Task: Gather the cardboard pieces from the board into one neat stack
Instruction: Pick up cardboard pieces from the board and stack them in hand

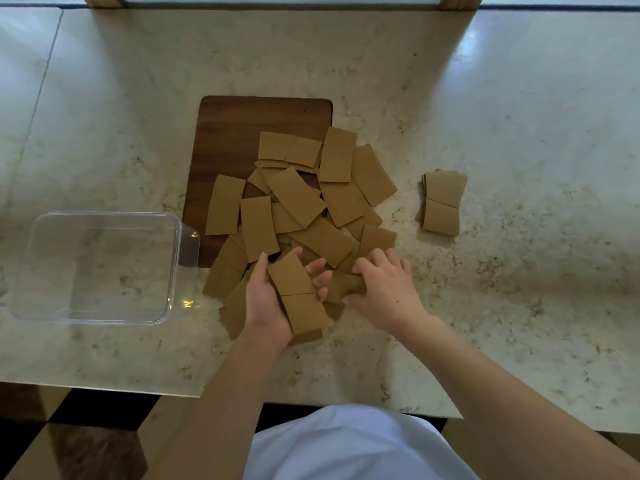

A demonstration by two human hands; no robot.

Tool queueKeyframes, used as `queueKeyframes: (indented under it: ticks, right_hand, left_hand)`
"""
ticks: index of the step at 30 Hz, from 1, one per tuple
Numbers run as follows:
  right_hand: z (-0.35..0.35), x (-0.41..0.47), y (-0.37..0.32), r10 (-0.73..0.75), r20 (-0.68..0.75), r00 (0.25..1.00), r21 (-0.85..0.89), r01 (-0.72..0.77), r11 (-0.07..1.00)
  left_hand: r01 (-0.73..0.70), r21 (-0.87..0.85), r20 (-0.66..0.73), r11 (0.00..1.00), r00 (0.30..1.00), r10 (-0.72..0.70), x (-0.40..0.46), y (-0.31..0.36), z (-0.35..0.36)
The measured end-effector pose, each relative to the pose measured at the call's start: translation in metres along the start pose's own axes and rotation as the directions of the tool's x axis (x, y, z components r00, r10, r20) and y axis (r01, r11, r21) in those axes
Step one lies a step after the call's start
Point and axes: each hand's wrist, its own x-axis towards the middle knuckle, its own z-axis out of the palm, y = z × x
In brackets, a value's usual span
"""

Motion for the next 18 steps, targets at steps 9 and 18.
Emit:
queueKeyframes:
  ticks: [9,18]
  right_hand:
    - [-0.043,-0.039,0.001,0.136,0.22,0.966,0.734,-0.256,0.629]
    - [-0.079,-0.024,-0.002,-0.182,0.274,0.944,0.474,0.032,0.88]
  left_hand:
    - [-0.071,0.291,-0.121,0.954,0.986,0.111,-0.004,-0.003,-0.013]
    - [0.108,0.425,-0.086,0.899,0.993,-0.078,0.005,0.009,-0.02]
